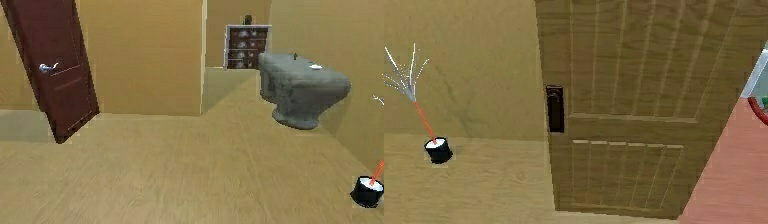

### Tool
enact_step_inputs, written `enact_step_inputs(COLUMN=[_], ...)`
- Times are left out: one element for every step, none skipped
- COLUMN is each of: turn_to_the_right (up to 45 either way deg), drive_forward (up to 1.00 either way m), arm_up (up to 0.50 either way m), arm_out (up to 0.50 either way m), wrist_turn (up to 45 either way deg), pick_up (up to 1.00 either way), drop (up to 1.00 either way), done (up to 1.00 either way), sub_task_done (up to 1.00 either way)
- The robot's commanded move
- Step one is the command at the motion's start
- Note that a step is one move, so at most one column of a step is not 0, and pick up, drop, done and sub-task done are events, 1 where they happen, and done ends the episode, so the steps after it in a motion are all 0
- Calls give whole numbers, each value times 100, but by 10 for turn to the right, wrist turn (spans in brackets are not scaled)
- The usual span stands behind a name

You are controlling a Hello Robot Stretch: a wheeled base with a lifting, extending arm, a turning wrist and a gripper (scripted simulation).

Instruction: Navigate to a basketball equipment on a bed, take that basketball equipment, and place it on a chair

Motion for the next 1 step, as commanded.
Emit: enact_step_inputs(turn_to_the_right=[0], drive_forward=[40], arm_up=[0], arm_out=[0], wrist_turn=[0], pick_up=[0], drop=[0], done=[0], sub_task_done=[0])
